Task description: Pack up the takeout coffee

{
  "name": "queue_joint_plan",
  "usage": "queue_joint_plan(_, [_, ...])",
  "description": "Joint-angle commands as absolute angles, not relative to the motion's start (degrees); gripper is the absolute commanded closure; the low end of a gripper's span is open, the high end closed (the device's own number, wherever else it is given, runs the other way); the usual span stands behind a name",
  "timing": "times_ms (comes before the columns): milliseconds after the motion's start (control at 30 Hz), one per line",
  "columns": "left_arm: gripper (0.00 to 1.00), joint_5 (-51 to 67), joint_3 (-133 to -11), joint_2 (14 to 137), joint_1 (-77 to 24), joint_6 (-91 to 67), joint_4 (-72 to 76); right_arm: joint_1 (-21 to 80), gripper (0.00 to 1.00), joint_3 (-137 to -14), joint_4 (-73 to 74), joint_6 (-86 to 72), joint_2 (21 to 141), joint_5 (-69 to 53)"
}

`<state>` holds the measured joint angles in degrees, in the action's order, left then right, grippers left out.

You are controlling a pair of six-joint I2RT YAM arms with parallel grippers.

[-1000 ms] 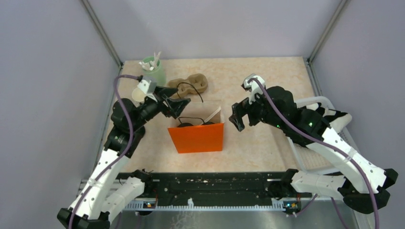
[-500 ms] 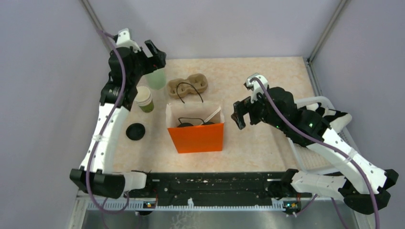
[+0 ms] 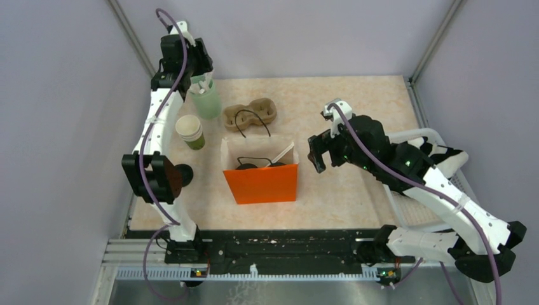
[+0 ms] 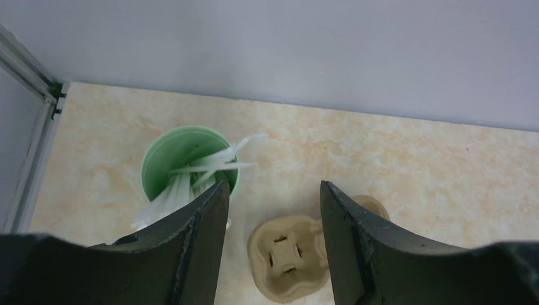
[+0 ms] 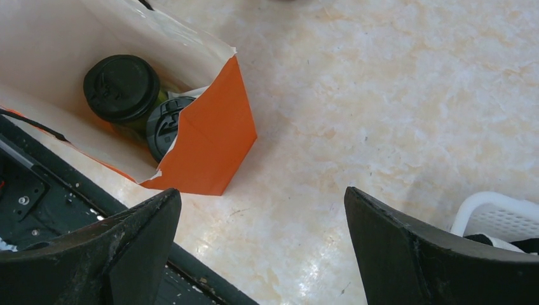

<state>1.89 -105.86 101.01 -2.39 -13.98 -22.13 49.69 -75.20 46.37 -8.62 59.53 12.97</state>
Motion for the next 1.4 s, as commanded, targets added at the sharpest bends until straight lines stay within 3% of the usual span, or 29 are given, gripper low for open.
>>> queue_joint_plan(0, [0.41,0.5,-114.62,106.3,-1.52,-11.4,-23.53,49.13,0.01,-78.66,46.93,-7.64,60.6,14.14])
queue_joint_plan(133, [0.49,0.94,-119.48,111.28,-1.2,-12.22,-25.92,48.55,0.01,-78.26,46.56,-7.0,61.05,14.17])
queue_joint_plan(567, [0.51,-1.39,-127.29,120.39,-0.36,-11.37,-30.49,45.87,0.01,-78.01,46.06,-5.18,61.96,12.59])
queue_joint_plan(967, [0.67,-1.37,-127.86,123.13,-0.4,-10.65,-30.94,44.5,0.01,-78.14,45.69,-3.63,63.34,11.36])
queue_joint_plan(1133, [0.8,-2.15,-129.51,123.58,-0.41,-9.84,-30.65,43.91,0.01,-78.6,45.66,-2.95,63.83,11.22])
queue_joint_plan(1367, [0.91,-6.14,-132.7,121.52,-0.44,-5.38,-30.63,43.61,0.01,-78.54,45.23,-2.98,63.52,11.17])
